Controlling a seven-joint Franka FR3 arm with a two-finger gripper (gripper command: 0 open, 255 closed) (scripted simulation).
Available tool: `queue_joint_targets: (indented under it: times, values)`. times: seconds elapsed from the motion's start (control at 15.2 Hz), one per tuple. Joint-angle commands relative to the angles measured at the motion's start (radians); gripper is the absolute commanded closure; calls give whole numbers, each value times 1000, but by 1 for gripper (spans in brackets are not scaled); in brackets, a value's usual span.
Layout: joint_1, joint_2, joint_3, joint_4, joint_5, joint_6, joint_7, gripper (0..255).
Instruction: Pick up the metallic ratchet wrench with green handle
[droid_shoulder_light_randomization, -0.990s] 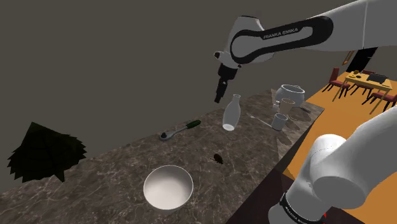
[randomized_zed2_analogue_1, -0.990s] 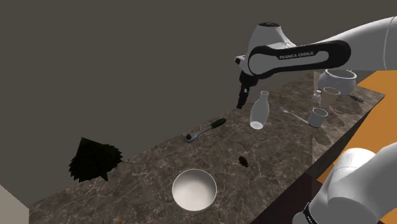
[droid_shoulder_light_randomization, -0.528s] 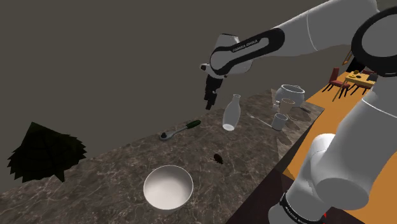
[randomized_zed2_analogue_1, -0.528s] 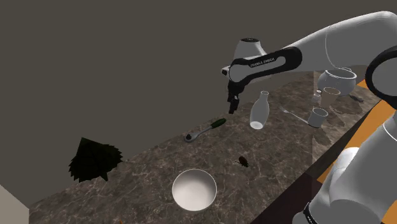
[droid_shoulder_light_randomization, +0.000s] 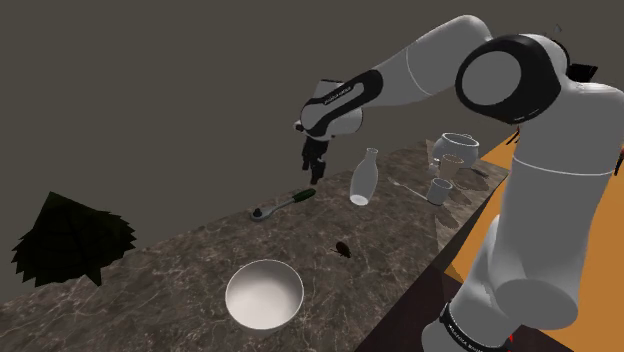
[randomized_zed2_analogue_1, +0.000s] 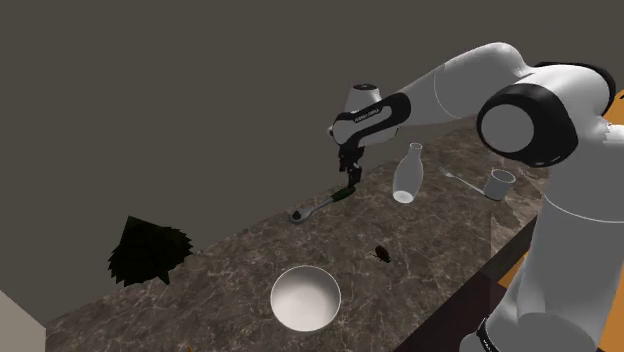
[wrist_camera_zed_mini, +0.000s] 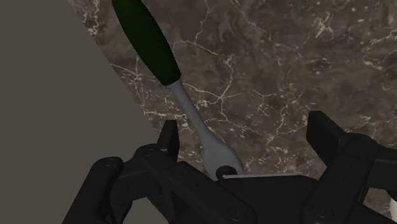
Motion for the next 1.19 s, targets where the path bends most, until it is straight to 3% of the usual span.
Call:
queue_joint_targets:
  times: [0.0, 0.59, 1.12]
  values:
    - [-16, 82, 17, 60, 26, 6, -84, 0]
    - [-81, 431, 117, 363, 43, 8, -343, 0]
    - [-93, 513, 136, 387, 56, 65, -362, 0]
